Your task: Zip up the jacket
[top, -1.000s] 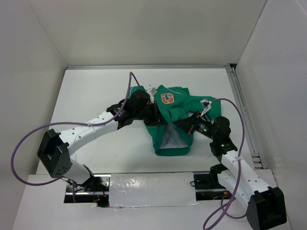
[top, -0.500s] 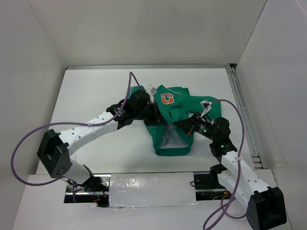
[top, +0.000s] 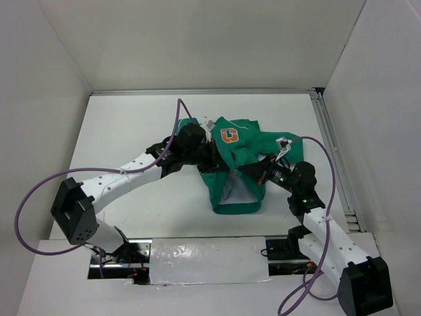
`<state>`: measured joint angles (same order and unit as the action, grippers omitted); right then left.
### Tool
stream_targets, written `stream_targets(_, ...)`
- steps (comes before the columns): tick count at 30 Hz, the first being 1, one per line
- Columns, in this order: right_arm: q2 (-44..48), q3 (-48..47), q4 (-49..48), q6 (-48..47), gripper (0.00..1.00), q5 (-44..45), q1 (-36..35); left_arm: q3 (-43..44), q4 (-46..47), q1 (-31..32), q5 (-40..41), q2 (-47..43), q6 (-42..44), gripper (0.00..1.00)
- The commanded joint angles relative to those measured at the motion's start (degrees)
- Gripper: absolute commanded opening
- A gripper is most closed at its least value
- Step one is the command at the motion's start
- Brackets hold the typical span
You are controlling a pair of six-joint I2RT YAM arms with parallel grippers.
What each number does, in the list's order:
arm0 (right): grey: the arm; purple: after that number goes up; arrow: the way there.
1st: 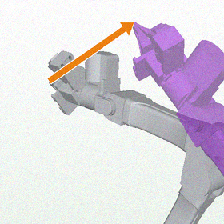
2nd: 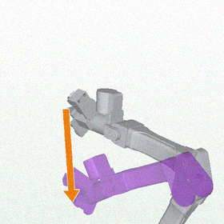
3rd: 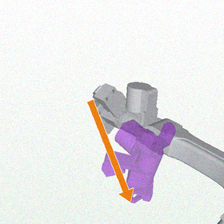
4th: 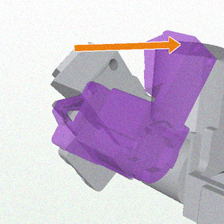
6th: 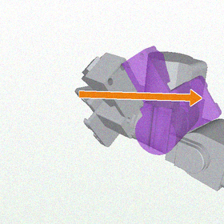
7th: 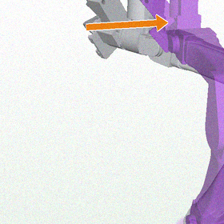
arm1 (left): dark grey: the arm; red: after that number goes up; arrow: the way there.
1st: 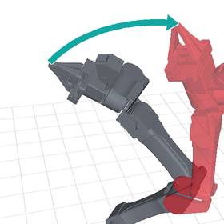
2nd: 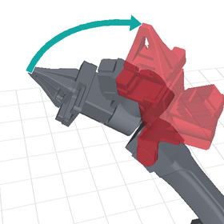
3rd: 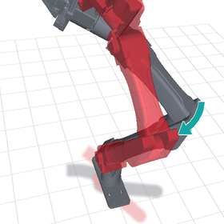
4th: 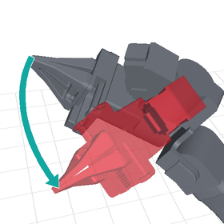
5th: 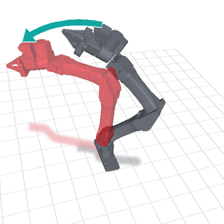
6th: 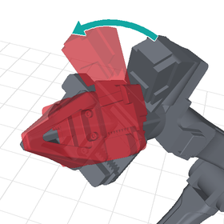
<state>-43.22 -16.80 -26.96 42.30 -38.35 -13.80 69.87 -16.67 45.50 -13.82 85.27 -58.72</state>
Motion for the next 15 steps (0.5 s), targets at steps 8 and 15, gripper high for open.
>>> stream_targets(8,0.6,-0.3,-4.9,1.1,0.0,0.2,0.9,0.6,3.3,0.4,-3.0,-1.3,1.0,0.0)
stream_targets(15,-0.7,0.1,-8.0,1.7,0.0,-0.5,0.9,1.6,4.0,0.4,-6.0,0.1,1.5,0.0)
